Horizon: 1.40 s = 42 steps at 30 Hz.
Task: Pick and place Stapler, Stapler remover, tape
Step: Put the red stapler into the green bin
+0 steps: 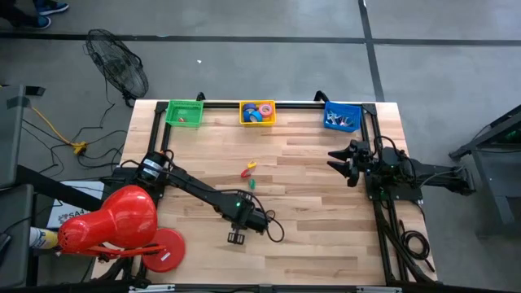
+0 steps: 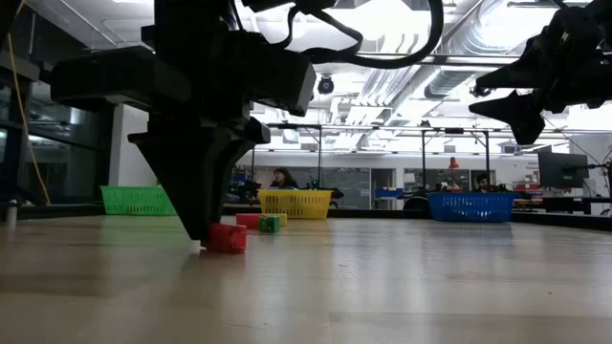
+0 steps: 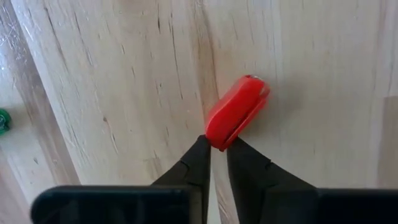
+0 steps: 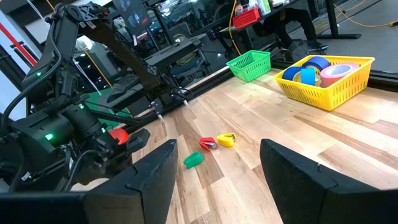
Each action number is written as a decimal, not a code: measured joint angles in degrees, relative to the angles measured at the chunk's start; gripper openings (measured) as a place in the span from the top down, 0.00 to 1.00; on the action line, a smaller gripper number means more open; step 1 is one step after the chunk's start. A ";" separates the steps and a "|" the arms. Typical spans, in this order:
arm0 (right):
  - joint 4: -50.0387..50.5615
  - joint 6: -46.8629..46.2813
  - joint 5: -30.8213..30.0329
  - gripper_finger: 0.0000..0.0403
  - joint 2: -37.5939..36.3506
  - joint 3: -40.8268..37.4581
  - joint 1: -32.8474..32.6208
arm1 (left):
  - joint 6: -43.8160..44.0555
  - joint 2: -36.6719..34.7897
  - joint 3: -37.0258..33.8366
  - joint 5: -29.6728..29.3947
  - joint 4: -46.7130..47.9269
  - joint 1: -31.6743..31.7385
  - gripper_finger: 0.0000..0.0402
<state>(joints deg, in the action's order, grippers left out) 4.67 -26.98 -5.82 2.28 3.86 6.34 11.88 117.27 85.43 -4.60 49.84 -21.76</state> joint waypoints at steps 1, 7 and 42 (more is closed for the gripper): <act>-0.01 0.00 0.00 0.45 0.01 0.00 -0.01 | 0.00 0.00 0.00 0.00 -0.03 0.00 0.91; -0.01 0.00 0.00 0.45 0.01 0.00 0.01 | -0.02 0.00 -0.04 0.20 0.04 0.00 0.93; 0.00 0.00 0.02 0.45 0.01 0.00 0.01 | -1.10 -5.29 -0.02 -18.09 4.84 0.04 0.92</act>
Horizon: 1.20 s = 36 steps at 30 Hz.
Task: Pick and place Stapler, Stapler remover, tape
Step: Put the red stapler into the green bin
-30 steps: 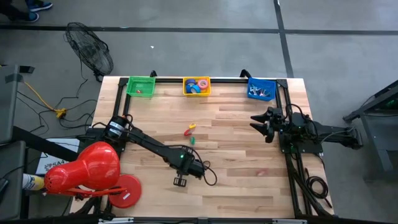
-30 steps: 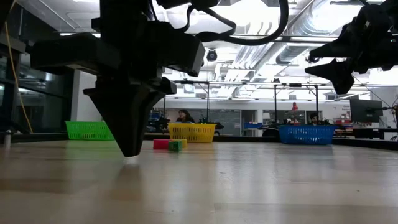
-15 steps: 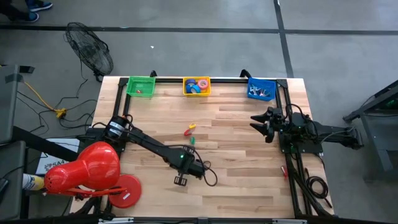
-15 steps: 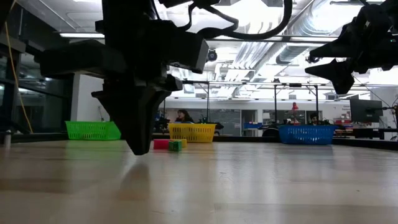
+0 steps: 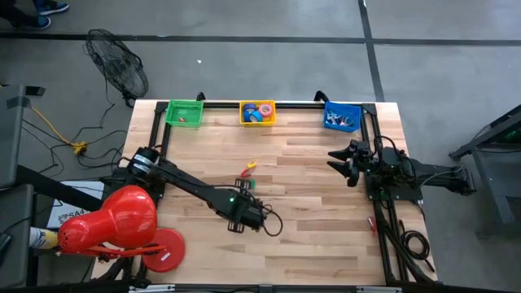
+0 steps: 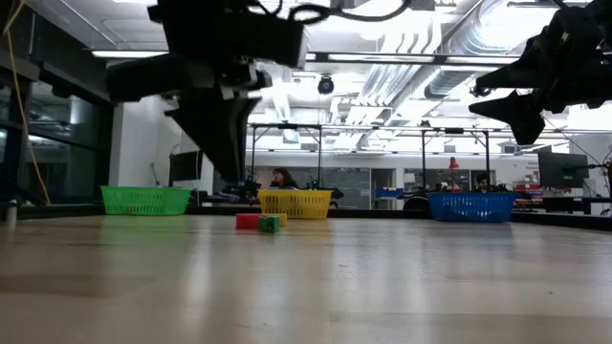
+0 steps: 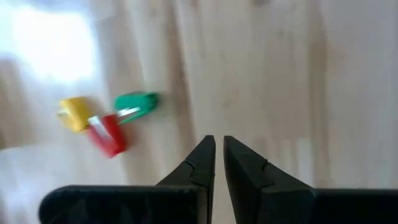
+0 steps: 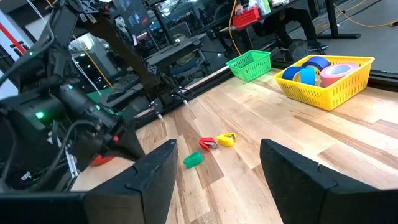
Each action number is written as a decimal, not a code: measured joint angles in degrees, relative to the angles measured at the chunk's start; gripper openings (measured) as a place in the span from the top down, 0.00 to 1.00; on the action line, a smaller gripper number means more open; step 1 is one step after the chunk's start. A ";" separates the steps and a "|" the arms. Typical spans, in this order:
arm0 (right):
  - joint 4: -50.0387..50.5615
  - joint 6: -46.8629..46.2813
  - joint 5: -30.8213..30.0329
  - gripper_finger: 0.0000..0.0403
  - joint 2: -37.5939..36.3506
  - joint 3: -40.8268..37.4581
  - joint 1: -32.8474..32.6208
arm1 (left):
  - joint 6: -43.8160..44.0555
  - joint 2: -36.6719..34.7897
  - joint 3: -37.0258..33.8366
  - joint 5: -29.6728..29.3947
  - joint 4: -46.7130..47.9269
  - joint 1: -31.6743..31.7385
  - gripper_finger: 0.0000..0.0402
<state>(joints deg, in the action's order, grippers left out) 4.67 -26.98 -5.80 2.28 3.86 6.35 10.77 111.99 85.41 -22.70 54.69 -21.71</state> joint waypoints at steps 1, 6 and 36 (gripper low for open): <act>0.00 0.00 -0.02 0.45 0.00 0.00 0.00 | -0.01 -0.44 0.00 -0.84 0.58 0.00 0.92; -0.32 -4.73 -0.02 0.45 0.00 0.00 0.00 | -0.41 -3.94 -2.99 -2.01 -0.70 0.00 0.92; 6.73 -23.42 -1.94 0.45 10.20 10.24 -0.02 | -3.46 -29.31 -38.37 5.28 -34.94 10.35 0.92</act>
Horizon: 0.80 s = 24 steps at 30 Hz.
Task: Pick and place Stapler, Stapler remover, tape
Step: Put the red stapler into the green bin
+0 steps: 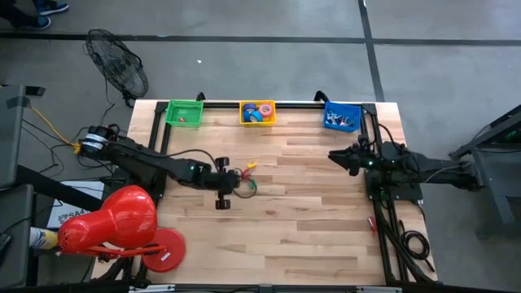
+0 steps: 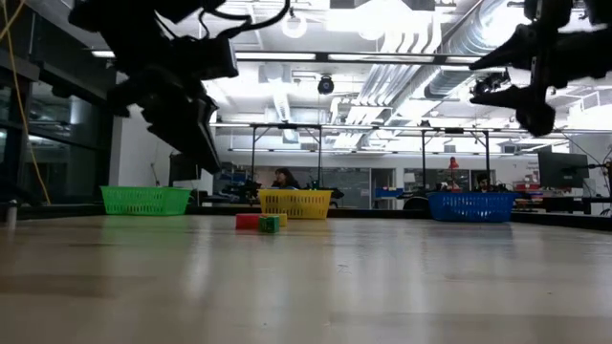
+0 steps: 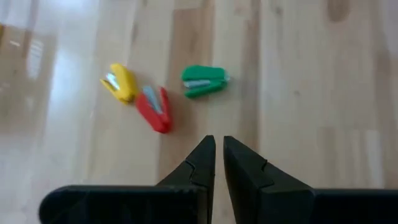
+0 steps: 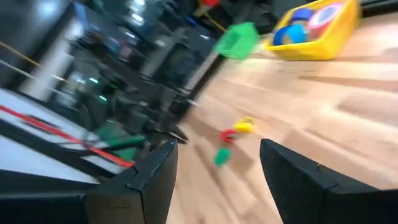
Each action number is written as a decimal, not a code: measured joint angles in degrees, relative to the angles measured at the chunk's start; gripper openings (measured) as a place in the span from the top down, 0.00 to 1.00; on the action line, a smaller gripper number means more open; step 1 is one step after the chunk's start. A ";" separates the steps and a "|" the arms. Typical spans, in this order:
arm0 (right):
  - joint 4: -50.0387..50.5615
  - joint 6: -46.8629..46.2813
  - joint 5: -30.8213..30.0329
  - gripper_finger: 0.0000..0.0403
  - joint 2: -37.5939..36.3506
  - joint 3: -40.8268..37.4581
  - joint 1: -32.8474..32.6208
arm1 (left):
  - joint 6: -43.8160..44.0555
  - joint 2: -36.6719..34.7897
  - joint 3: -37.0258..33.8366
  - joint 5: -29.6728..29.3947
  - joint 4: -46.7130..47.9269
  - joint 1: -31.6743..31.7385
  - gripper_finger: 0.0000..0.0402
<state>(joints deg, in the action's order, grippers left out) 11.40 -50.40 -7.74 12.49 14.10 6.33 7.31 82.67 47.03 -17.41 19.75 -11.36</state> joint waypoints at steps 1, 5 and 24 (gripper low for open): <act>3.46 0.76 -1.07 0.45 1.89 2.54 0.00 | -0.89 0.00 -0.01 0.06 -0.35 0.81 0.92; 20.88 0.72 -4.45 0.45 10.76 14.62 0.00 | -3.98 0.00 -0.01 2.52 -0.42 3.68 0.92; 77.10 -31.61 18.29 0.45 53.64 40.35 -9.75 | -9.60 0.02 -0.01 5.88 -0.79 5.75 0.92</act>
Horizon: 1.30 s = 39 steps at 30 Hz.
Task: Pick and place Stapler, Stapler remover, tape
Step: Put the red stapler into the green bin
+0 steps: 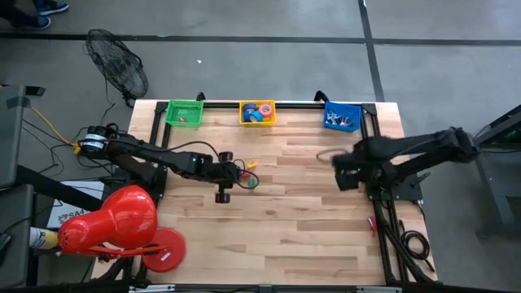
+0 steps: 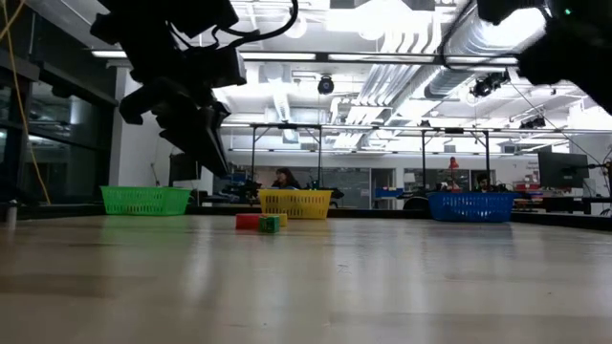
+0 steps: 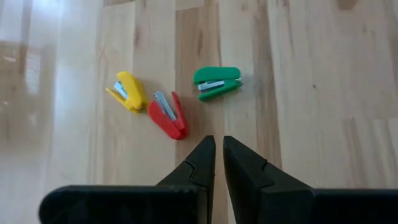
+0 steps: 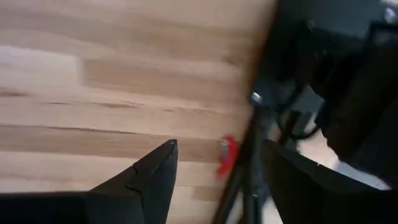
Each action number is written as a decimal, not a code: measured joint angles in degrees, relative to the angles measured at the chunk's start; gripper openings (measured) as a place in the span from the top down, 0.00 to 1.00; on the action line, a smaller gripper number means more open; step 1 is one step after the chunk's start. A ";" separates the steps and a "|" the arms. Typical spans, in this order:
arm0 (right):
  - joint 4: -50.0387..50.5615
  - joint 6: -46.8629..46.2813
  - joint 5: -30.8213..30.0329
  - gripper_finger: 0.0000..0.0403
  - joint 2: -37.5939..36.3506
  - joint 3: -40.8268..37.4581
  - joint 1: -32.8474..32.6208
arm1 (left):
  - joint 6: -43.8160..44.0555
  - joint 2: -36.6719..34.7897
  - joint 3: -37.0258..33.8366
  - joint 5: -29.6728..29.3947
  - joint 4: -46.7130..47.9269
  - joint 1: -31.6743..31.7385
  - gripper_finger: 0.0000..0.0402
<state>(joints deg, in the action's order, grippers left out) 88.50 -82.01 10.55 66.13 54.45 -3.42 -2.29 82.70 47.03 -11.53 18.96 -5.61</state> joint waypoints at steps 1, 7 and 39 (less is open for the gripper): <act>-0.08 -1.74 0.77 0.45 1.37 -0.87 -2.05 | -0.51 0.00 0.00 0.45 -0.07 0.00 0.92; -8.02 -14.35 9.46 0.45 6.38 -5.54 -14.64 | -3.49 0.02 0.00 3.26 -0.94 0.00 0.92; -40.22 -54.05 11.91 0.45 6.67 -25.39 -37.94 | -9.48 0.02 0.07 8.50 -2.38 0.00 0.92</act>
<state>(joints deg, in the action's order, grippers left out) 48.28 -136.06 22.46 72.79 29.06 -41.36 -11.77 82.72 47.09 -3.03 16.58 -5.61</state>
